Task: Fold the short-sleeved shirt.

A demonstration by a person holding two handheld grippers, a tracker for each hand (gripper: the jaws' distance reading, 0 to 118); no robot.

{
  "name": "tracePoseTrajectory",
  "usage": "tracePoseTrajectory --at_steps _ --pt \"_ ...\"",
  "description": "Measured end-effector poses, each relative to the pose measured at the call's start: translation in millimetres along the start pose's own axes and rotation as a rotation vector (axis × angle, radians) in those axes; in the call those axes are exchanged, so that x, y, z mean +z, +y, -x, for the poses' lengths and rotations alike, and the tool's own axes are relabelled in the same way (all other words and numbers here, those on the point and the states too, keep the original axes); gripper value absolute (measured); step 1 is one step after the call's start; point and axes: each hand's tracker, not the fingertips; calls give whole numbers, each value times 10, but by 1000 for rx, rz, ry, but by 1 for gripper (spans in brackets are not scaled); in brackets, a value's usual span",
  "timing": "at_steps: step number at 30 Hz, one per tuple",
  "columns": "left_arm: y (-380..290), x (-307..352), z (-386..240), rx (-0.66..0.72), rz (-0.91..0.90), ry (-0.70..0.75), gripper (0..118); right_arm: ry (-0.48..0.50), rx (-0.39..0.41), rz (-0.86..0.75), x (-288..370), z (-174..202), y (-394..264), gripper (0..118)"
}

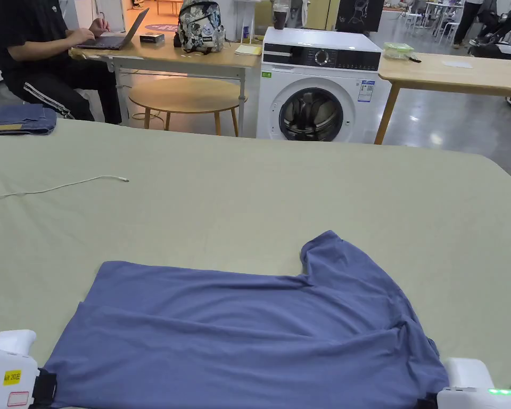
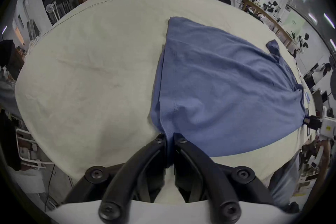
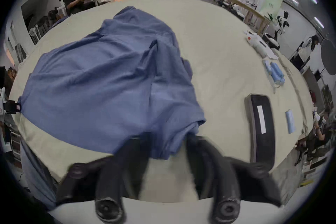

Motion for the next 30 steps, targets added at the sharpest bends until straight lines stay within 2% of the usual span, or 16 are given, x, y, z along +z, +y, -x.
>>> tracePoseTrajectory --at_steps 1,2,3,7,10,12,13,14,15,18,19,20,22,27,29,30 --pt "20 69 -29 6 -21 -3 18 -12 -2 -18 62 -7 43 64" --pt "52 127 -73 -2 -70 15 38 -16 0 -65 127 -8 91 74" --pt "84 189 -119 -23 -126 25 45 -17 5 -107 196 24 140 74" --pt "281 404 -301 -42 -270 -46 48 2 -13 -263 413 179 378 74" --pt "420 520 -503 -97 -377 0 48 16 -47 -411 528 322 520 74" --pt "465 599 -621 -117 -466 12 48 34 -62 -505 472 352 605 64" --pt "500 626 -667 -117 -502 10 46 35 -63 -553 503 414 635 61" --pt "508 660 -712 -107 -544 10 37 21 -62 -589 566 521 648 61" --pt "513 696 -759 -104 -582 14 27 38 -59 -626 638 654 646 53" --pt "503 769 -892 -118 -691 66 18 66 -63 -682 700 828 703 34" --pt "492 786 -936 -128 -715 76 10 59 -62 -694 703 914 725 10" --pt "501 769 -938 -137 -737 75 3 59 -63 -705 709 964 741 2" --pt "508 736 -932 -148 -771 67 0 92 -71 -717 711 1036 770 1" --pt "522 756 -1002 -148 -790 81 0 103 -64 -754 700 1164 792 0" --pt "632 734 -924 -136 -759 69 0 151 -67 -744 689 1164 819 0" --pt "711 683 -865 -128 -714 53 0 137 -83 -717 694 1191 842 0"
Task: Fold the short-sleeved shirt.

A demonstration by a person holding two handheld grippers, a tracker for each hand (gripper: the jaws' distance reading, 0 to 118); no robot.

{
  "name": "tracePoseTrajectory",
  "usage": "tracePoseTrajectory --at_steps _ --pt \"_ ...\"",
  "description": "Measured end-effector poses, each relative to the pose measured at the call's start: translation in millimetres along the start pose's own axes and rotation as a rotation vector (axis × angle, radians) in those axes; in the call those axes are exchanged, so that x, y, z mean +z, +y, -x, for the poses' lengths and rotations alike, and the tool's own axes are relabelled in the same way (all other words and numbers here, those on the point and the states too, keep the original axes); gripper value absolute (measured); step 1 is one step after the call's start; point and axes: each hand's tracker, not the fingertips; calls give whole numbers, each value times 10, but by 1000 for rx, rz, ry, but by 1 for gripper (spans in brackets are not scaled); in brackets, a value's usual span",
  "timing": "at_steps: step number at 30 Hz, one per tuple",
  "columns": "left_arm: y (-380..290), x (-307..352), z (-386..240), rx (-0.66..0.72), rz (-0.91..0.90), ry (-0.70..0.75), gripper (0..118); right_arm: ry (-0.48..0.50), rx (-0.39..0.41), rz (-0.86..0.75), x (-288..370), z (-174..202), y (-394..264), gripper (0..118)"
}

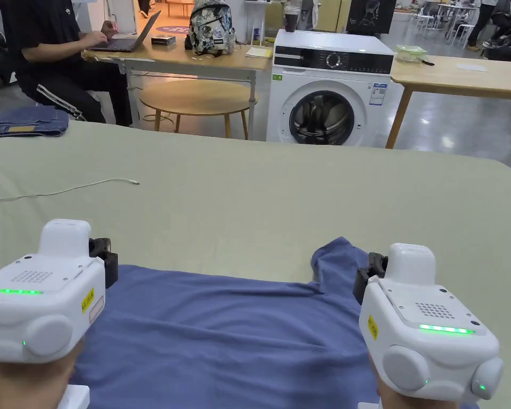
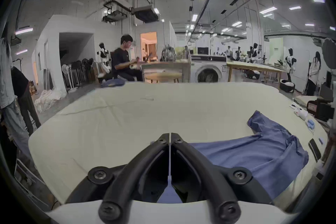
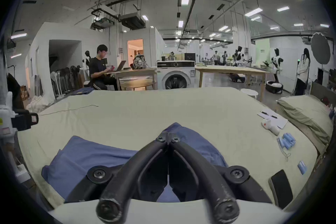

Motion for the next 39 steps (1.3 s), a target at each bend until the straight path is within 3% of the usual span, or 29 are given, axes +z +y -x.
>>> tracePoseTrajectory --at_steps 10,11,13,14,15,20,25,27,31,33,34,39 --pt "160 -1539 766 107 467 -97 0 4 29 78 -285 16 -76 0" --pt "179 -1561 717 121 514 -111 5 4 27 90 -318 5 -93 0" --pt "201 -1781 756 142 575 -135 37 -3 34 119 -402 -32 -119 0" --pt "208 -1876 767 140 605 -142 59 -5 37 130 -434 -46 -137 0" --pt "216 -1891 718 151 620 -160 72 -7 38 138 -458 -60 -153 0" --pt "78 -2509 882 210 713 -137 75 -26 58 182 -573 -150 -226 0" --pt "-55 -2583 656 88 757 -50 72 -47 66 224 -646 -230 -288 0" --pt "-100 -2619 575 50 755 -34 49 -53 70 243 -690 -252 -324 0" --pt "-119 -2571 416 -18 735 -1 31 -58 76 269 -757 -294 -407 0" --pt "-120 -2536 349 -32 724 -25 6 -58 74 285 -803 -320 -452 0" --pt "-128 -2524 316 -28 726 -51 0 -57 69 292 -818 -329 -474 0" --pt "-104 -2530 323 -89 720 -78 0 -53 41 319 -844 -353 -504 0"
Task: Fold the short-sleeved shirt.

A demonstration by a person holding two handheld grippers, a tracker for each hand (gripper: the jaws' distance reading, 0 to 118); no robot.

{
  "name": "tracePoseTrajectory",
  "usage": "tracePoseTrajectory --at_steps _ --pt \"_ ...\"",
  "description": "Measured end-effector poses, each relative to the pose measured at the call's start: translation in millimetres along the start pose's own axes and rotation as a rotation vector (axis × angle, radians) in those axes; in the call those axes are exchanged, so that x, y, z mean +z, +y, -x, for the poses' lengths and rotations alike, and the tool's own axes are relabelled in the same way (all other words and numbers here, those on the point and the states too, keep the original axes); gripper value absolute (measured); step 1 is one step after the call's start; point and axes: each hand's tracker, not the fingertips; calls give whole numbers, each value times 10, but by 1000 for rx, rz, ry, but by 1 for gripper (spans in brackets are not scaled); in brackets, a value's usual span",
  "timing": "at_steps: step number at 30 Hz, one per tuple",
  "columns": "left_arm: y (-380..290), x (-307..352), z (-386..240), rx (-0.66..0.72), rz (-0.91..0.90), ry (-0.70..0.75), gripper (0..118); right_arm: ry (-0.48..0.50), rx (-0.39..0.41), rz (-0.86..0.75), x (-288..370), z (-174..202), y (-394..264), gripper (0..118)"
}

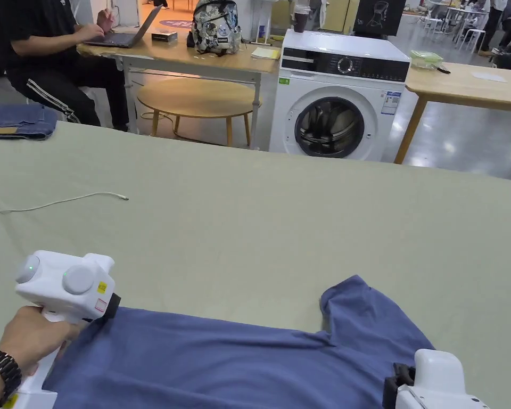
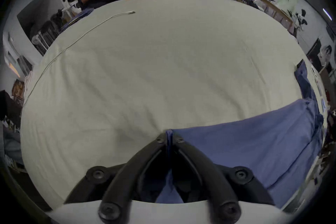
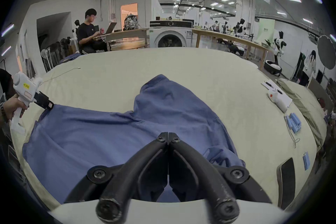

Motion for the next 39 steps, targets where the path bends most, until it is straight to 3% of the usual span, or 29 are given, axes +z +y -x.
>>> tracePoseTrajectory --at_steps 7,12,13,15,17,21,25,28,30,31,35,39 --pt "-104 453 81 21 -139 -36 0 -6 -54 33 -113 -339 312 0" --pt "-213 669 95 52 -188 -58 0 15 -37 177 -546 -652 725 0" --pt "-235 690 103 56 -195 -57 0 9 -15 217 -673 -696 808 6" --pt "-268 711 101 60 -204 -52 0 29 -6 284 -924 -787 925 44" --pt "-273 702 77 73 -203 -53 0 44 -32 346 -1178 -870 1012 67" --pt "-279 678 39 94 -198 -54 0 6 9 402 -1577 -921 1070 67" --pt "-280 650 -13 101 -194 -64 0 -2 37 531 -1918 -861 947 67" --pt "-277 647 -39 95 -191 -65 0 -25 44 504 -1933 -814 935 61" --pt "-265 644 -49 88 -190 -56 0 -28 65 472 -1915 -800 954 15" --pt "-255 641 -48 88 -190 -56 0 -25 81 451 -1913 -782 965 0" --pt "-237 656 -45 90 -192 -46 0 -18 86 455 -1613 -583 945 0" --pt "-236 708 7 88 -201 -37 0 11 11 380 -1394 -719 980 0"
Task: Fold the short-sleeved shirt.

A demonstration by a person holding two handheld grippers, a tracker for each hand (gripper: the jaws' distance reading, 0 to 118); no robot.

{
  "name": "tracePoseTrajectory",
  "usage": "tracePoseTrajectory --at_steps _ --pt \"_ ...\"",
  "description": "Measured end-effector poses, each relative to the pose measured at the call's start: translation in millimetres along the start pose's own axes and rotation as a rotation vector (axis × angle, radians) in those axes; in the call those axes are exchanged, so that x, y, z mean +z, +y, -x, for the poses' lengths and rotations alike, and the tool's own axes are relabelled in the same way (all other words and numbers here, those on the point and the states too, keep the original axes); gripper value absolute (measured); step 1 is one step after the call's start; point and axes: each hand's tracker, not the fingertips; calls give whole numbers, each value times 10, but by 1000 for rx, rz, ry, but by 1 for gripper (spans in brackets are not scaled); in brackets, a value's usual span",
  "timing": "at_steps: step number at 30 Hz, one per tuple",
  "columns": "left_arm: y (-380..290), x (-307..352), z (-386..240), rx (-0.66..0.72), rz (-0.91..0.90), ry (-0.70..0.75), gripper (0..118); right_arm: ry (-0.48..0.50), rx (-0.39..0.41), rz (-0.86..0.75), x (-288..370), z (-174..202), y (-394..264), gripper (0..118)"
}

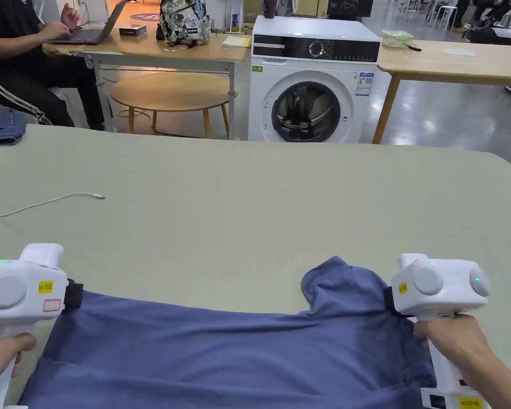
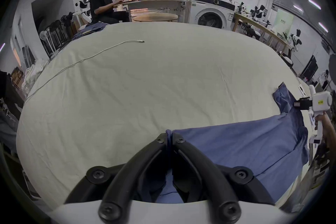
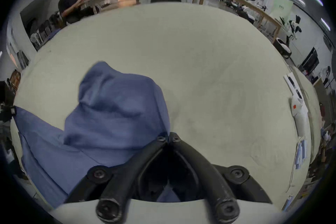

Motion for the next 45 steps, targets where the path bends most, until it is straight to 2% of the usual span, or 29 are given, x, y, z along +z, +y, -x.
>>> tracePoseTrajectory --at_steps 3,6,8,18,24,31,36,45 --pt "-25 98 67 38 -24 -10 0 9 -15 -52 308 -79 -69 0" --pt "-94 240 102 46 -44 -18 0 55 -63 -118 670 -150 -186 0" --pt "-151 350 126 39 -60 -21 0 47 -63 -132 841 -199 -271 0" --pt "-450 951 230 58 -128 -69 0 32 -29 -206 1672 -323 -788 0" --pt "-855 1197 295 31 -66 -61 0 26 24 -165 1931 -308 -1260 0" --pt "-1227 1186 322 1 113 -76 0 -7 70 -45 1912 -292 -1696 0" --pt "-1473 1044 307 -20 236 -73 0 -25 62 65 1670 -373 -1954 0" --pt "-1769 814 247 -43 335 -47 0 -58 79 191 1216 -387 -2278 0"
